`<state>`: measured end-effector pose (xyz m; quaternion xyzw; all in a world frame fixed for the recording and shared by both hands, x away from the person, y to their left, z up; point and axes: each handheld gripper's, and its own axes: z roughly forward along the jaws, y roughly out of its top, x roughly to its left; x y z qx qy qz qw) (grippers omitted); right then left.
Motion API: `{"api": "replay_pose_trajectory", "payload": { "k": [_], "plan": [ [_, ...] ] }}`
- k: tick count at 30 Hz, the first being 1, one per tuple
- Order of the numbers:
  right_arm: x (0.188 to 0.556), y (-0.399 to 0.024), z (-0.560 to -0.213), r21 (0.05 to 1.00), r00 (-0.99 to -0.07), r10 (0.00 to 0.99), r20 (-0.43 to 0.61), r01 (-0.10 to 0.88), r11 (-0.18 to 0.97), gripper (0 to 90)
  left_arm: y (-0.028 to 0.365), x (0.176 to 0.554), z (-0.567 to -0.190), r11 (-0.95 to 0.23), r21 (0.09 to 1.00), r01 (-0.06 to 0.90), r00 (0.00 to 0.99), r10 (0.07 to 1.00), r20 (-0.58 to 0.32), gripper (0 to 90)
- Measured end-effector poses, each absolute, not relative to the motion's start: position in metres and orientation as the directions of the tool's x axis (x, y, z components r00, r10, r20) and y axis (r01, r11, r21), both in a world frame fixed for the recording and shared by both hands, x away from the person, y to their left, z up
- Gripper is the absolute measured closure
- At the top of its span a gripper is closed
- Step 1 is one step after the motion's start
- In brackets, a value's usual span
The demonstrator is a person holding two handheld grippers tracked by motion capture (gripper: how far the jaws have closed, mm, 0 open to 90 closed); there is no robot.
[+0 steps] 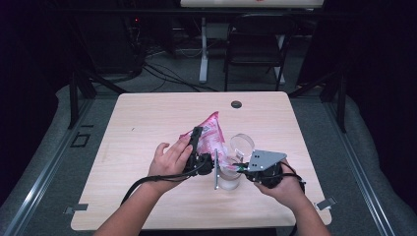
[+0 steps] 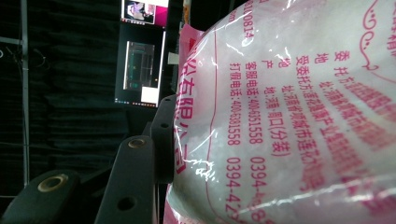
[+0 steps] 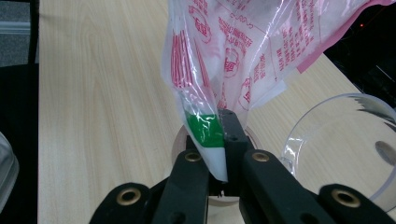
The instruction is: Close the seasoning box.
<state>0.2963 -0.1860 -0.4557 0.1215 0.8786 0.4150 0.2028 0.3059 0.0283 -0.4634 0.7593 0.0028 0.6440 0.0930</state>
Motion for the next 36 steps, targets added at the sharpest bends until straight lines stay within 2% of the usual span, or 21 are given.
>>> {"api": "replay_pose_trajectory", "payload": {
  "k": [36],
  "plan": [
    [0.2984, -0.1901, -0.4587, 0.776, -0.885, 0.392, -0.251, 0.058, 0.628, 90.0, 0.0242, 0.304, -0.4634, -0.985, 0.118, -0.13, 0.154, 0.097, 0.983, 60.5]
  ]
}}
